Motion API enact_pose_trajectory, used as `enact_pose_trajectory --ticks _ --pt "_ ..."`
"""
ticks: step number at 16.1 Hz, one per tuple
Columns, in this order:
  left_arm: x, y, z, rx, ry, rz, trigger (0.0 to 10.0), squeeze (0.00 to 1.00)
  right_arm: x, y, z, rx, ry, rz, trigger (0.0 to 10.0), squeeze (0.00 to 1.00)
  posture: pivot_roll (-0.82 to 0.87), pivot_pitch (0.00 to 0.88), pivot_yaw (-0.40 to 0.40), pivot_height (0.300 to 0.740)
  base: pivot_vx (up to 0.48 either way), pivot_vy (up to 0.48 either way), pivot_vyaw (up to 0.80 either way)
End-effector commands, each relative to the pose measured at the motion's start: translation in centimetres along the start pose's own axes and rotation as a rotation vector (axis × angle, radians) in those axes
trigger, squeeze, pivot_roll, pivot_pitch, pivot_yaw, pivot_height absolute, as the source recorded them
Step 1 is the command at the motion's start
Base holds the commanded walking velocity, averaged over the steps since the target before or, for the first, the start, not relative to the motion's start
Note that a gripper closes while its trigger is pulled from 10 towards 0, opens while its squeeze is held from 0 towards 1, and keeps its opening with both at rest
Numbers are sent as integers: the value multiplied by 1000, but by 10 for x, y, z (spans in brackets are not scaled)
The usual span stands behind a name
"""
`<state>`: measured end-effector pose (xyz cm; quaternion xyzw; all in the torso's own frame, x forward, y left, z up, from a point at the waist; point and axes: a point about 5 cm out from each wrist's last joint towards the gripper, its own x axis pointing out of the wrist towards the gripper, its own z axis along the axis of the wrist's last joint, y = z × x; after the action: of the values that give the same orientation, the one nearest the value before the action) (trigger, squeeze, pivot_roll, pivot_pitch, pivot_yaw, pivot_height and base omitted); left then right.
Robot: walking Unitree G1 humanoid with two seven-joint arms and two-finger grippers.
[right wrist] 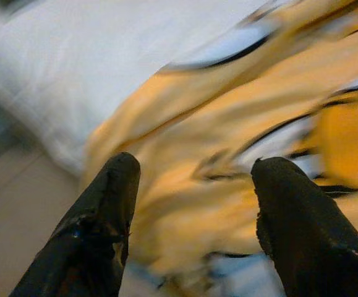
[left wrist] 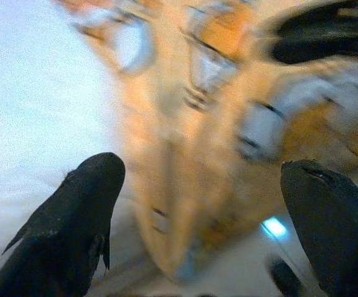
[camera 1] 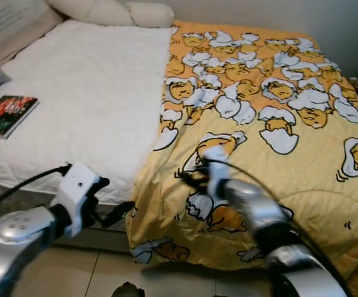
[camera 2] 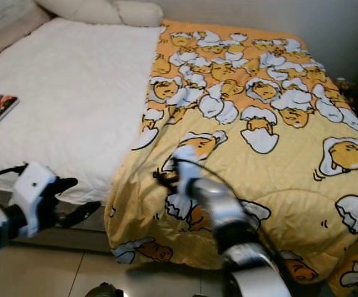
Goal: Clean up the room
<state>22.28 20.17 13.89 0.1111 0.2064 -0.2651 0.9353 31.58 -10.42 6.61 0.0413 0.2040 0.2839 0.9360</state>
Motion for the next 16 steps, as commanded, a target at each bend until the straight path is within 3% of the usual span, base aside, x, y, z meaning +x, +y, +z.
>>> enact_pose_trajectory --ticks 1,3,4,6,10,16 --pt "4 3 1 21 -4 77 10000 0 -9 -6 7 9 -49 -56 10000 1000 -15 0 -13 740 0 0 0" --pt "12 5 4 13 -50 187 10000 0 -32 -17 4 40 -113 -200 10000 1000 -28 0 -13 740 0 0 0" --pt "13 5 5 -2 -64 210 10000 0 -36 -18 2 53 -114 -231 10000 0 -36 0 -14 740 0 0 0" --pt "15 5 4 -11 -76 265 10000 0 -51 -20 -7 64 -111 -307 10000 0 -30 0 -23 740 0 186 -353" --pt "19 5 2 -19 -84 316 10000 0 -64 -19 -10 80 -103 -367 10000 0 -48 0 -15 740 0 378 -711" --pt "20 5 2 -14 -82 312 10000 0 -62 -8 -5 -7 -106 -419 10000 0 -42 0 -15 740 0 374 0"
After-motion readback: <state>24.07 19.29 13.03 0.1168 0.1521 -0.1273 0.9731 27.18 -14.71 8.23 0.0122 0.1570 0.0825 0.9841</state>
